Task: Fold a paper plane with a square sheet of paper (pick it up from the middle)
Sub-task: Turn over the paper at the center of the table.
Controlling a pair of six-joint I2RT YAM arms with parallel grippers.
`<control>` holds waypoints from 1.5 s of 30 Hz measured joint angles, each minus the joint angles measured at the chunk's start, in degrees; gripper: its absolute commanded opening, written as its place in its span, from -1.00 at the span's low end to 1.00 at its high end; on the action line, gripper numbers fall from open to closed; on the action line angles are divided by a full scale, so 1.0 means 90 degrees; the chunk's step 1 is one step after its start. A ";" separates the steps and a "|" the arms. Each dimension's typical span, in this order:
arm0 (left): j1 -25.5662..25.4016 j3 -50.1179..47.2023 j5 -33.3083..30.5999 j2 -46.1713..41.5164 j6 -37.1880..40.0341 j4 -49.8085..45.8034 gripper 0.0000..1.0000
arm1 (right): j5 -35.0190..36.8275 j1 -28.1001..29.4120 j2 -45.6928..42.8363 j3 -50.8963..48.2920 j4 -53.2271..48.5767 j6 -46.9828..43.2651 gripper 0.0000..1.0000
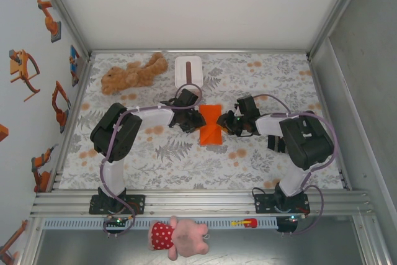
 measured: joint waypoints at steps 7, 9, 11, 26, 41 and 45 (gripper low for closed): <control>0.0000 0.0000 -0.0017 0.0000 -0.0019 -0.0005 -0.52 | -0.0010 0.0000 0.0002 -0.0068 0.0114 0.0019 -0.53; 0.0000 0.0000 -0.0017 0.0000 -0.0019 -0.0005 -0.52 | -0.0010 0.0000 0.0002 -0.0070 0.0136 0.0022 -0.55; 0.0000 0.0000 -0.0017 0.0000 -0.0019 -0.0005 -0.52 | -0.0012 0.0000 0.0002 -0.0083 0.0177 0.0024 -0.57; 0.0000 0.0000 -0.0017 0.0000 -0.0019 -0.0015 -0.53 | -0.0039 0.0000 -0.0070 -0.0291 0.0444 0.0070 -0.68; 0.0000 0.0000 -0.0017 0.0000 -0.0019 -0.0022 -0.53 | -0.0209 0.0039 -0.0080 -0.0342 0.0879 0.0216 -0.70; 0.0000 0.0000 -0.0017 0.0000 -0.0019 -0.0022 -0.53 | -0.0245 0.0148 -0.0036 -0.0359 0.1117 0.0335 -0.70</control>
